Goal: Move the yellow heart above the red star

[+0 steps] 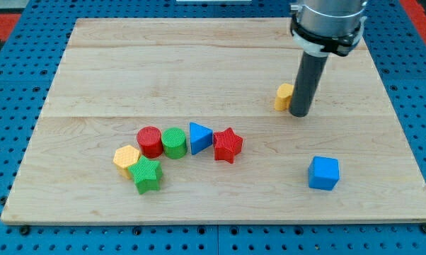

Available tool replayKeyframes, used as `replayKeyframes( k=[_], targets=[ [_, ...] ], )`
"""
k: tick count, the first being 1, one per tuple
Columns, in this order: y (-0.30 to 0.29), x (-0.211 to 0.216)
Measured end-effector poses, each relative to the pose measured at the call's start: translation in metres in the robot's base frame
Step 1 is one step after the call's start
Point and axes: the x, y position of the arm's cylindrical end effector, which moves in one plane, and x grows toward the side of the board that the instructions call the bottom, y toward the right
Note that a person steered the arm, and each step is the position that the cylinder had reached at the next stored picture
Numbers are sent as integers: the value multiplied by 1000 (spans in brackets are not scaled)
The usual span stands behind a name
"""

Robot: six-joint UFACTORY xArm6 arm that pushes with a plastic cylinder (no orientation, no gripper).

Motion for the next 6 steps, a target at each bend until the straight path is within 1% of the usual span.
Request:
replayKeyframes(
  k=[1,2,3,5,6],
  targets=[
    [8,-20],
    [-18,-57],
    [-53,-64],
    [-59,-32],
    [-116,-32]
  ],
)
